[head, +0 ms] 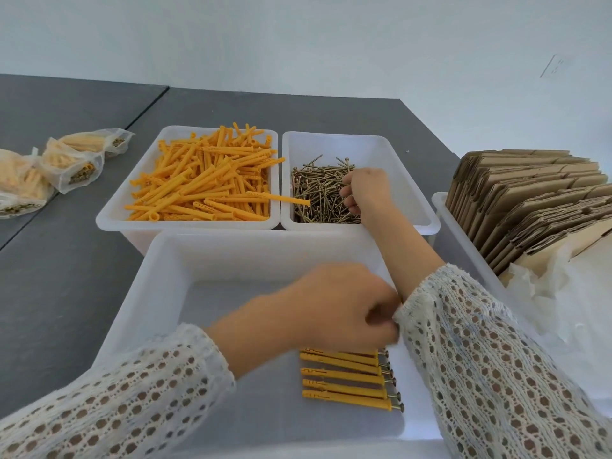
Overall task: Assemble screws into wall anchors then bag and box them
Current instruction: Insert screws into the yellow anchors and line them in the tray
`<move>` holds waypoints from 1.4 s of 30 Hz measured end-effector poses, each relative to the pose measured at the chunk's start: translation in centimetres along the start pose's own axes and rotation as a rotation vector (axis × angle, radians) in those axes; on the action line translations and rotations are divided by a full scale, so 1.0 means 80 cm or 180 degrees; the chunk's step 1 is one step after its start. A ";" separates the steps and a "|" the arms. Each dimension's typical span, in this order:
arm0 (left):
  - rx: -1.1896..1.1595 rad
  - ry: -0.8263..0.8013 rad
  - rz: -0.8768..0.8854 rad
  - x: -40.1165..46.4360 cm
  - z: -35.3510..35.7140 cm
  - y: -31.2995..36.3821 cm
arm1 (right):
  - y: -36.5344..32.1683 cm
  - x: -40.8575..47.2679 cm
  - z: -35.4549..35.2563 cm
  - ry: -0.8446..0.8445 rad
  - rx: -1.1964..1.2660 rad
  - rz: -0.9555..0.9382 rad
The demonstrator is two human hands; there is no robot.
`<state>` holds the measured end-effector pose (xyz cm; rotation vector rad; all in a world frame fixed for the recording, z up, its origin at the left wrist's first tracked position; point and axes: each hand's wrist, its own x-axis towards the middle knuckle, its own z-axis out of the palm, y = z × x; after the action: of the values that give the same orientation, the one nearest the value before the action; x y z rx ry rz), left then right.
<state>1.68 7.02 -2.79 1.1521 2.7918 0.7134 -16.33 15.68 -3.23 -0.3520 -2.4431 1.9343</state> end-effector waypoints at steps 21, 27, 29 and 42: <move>0.1105 0.1803 -0.2014 -0.018 -0.059 -0.141 | 0.006 -0.009 0.021 -0.1114 -0.3277 -0.1044; 0.1088 0.1878 -0.2011 -0.017 -0.059 -0.141 | 0.008 -0.009 0.020 -0.0950 -0.3175 -0.1181; 0.1102 0.1933 -0.1980 -0.017 -0.059 -0.139 | 0.009 -0.010 0.019 -0.0698 -0.3043 -0.1300; 0.0604 0.2509 -0.1913 -0.016 -0.068 -0.140 | -0.005 -0.030 0.011 0.0052 -0.1252 -0.1988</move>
<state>-5.86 -2.95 -2.89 -0.0745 3.5963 0.9908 -14.23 14.30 -2.72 0.3616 -2.4911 1.2002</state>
